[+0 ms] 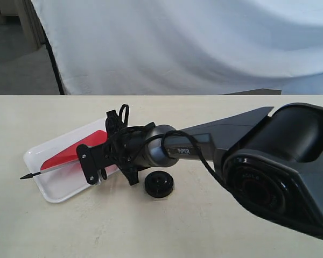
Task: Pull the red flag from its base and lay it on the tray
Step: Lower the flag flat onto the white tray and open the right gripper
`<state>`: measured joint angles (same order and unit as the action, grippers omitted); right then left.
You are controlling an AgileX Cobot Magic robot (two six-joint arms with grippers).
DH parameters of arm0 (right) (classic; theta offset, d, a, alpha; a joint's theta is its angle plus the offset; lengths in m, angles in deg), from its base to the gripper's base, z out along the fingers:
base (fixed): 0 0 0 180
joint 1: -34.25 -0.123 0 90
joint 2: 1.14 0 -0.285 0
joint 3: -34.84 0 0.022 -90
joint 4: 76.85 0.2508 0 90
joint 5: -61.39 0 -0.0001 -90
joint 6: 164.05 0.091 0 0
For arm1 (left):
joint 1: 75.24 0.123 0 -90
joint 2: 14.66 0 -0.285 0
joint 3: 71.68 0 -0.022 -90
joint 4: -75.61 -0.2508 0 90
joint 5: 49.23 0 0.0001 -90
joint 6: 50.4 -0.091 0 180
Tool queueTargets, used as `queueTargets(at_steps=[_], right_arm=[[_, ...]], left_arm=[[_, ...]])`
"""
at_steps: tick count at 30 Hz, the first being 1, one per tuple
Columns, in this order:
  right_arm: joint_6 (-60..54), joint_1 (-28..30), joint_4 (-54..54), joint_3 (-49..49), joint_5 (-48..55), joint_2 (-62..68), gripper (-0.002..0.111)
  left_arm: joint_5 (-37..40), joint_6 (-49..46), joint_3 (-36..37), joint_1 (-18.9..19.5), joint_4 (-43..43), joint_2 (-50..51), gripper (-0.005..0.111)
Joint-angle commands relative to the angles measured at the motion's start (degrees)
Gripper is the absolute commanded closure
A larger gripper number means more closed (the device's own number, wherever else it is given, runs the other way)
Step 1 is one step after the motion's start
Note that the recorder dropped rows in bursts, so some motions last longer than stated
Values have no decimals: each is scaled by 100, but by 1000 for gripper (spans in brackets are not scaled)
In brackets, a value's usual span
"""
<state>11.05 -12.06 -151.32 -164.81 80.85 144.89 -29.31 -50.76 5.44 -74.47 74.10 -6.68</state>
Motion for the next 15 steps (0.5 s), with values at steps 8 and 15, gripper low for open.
queueTargets(at_steps=[8,15], right_arm=[[137,-75,-5,-50,361,-11,69],[148,-246,-27,-50,695,-122,40]], left_arm=[[-26,36,9,-11,-15,-19,107],[-26,36,9,-11,-15,-19,107]])
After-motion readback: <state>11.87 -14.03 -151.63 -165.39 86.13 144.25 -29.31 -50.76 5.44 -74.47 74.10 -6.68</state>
